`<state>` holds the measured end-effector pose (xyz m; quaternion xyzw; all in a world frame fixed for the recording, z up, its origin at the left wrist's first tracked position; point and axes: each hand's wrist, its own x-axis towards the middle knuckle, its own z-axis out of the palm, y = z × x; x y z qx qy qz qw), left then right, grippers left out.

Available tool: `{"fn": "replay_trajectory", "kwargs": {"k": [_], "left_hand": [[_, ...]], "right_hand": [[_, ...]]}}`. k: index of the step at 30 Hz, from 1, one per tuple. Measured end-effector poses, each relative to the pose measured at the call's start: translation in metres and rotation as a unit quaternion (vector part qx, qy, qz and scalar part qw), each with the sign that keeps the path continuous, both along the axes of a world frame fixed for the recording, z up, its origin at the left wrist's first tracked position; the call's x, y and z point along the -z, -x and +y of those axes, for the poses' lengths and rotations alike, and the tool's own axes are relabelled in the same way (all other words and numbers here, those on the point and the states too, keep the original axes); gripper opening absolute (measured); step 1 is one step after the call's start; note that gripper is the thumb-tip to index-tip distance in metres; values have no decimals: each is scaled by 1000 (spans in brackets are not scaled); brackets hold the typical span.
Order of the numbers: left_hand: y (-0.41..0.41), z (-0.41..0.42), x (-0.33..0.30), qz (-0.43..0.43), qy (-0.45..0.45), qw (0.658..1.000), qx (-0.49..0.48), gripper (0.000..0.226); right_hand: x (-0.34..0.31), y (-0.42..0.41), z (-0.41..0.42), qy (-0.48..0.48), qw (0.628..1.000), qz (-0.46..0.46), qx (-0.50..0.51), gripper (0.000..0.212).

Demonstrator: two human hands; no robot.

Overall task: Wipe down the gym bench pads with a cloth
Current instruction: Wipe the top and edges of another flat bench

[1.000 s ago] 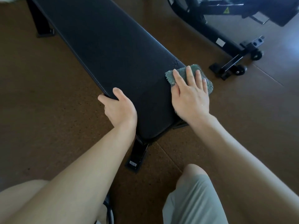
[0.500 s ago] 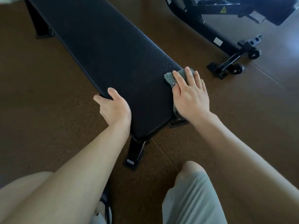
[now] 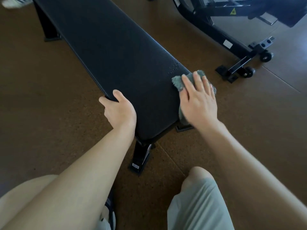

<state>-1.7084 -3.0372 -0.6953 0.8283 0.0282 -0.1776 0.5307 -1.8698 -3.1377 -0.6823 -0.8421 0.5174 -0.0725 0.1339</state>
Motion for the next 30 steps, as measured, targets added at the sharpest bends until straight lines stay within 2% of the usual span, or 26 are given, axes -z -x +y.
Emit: {"fn": "replay_trajectory", "kwargs": {"k": [3,5,9,12,15,18,20,22,24,27,30], "left_hand": [[-1,-1,1,-1,0,1000,-2,42],[-1,-1,1,-1,-5,1000,-6,42],[0,-2,-1,-6,-4,1000,-8,42],[0,-1,-2,-9,-7,1000,-8,41],[0,0,-3,-1,-4,1000,1,40],[0,1,-5,1,-5,1000,8,41],[-1,0,-6,7,-3,1000,9,42],[-2,-1,-6,12,-2,1000,7,41],[-2,1,-8,9,3,1000,15,40],[-12,11,-22,39,-42,990,129,50],[-47,29,-34,105,-102,952,268,61]], "right_hand": [[-3,-13,-2,-24,998,-6,53,54],[-1,-22,37,-10,998,-17,59,56],[3,-24,136,11,996,-33,-79,56],[7,-11,115,38,988,-30,-144,53],[4,-1,51,75,994,-18,-78,52],[-5,-9,4,-8,1000,21,13,54],[-8,-22,8,-25,998,12,58,55],[-6,-36,42,-11,999,1,41,56],[-6,-45,92,4,1000,-3,-31,55],[-11,-43,127,-3,994,22,-103,54],[-10,-40,103,17,995,38,-88,54]]}}
